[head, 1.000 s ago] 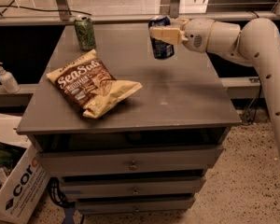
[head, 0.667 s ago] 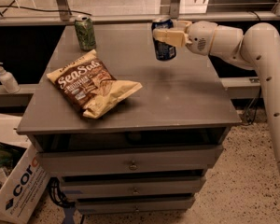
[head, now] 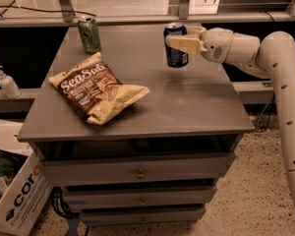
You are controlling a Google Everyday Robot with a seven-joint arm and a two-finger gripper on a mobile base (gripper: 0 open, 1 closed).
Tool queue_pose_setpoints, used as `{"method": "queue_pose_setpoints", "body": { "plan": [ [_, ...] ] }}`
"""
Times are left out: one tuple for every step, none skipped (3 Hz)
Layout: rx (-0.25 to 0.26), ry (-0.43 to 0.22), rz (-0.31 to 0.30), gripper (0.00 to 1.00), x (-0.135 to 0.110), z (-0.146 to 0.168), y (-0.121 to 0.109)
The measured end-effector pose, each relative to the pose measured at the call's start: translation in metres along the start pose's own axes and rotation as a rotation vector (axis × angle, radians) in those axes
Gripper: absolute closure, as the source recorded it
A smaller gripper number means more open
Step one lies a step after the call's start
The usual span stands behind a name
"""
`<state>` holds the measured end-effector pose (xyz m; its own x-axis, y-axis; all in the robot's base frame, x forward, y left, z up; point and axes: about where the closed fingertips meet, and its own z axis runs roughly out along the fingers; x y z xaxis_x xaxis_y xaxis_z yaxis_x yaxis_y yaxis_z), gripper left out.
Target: Place pepsi can upright
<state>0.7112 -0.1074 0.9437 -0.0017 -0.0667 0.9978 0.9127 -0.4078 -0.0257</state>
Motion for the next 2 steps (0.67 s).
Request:
{"method": "queue_pose_setpoints", "body": {
  "plan": [
    [0.025,0.014,0.006,1.00,-0.0138,-0.0047,-0.0025],
    [0.040,0.030,0.013,1.00,-0.0234,-0.0092,-0.0049]
  ]
}}
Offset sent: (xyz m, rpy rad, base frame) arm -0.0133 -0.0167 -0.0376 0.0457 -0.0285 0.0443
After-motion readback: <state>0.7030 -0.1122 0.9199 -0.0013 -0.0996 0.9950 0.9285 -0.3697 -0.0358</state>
